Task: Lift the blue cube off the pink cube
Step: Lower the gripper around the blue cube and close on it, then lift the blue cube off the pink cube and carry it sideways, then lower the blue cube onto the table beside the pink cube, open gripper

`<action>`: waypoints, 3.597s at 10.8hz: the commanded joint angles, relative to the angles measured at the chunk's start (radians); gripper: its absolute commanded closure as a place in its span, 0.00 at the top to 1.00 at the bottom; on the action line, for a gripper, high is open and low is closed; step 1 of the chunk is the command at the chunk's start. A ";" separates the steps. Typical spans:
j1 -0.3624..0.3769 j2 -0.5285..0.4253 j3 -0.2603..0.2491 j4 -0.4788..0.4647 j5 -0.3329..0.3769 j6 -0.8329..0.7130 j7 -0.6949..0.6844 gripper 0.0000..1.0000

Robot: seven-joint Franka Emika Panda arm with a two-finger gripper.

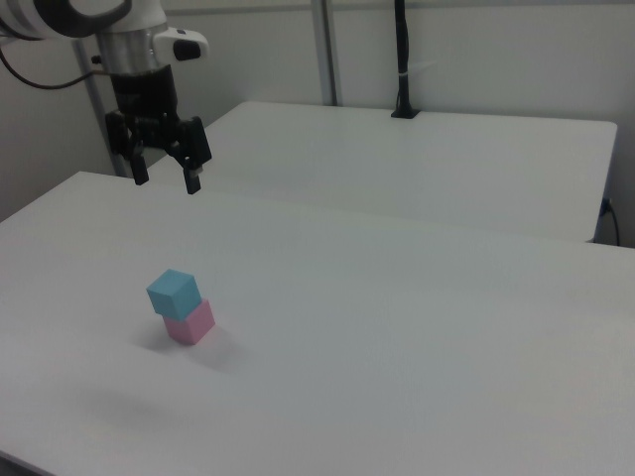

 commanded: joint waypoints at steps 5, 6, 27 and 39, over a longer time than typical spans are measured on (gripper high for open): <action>0.011 0.106 0.093 -0.127 0.015 0.182 -0.054 1.00; 0.032 0.119 0.116 -0.167 0.010 0.250 0.023 1.00; 0.146 0.209 0.127 -0.366 -0.143 0.567 0.445 0.46; 0.273 0.428 0.267 -0.219 -0.241 0.571 0.754 0.54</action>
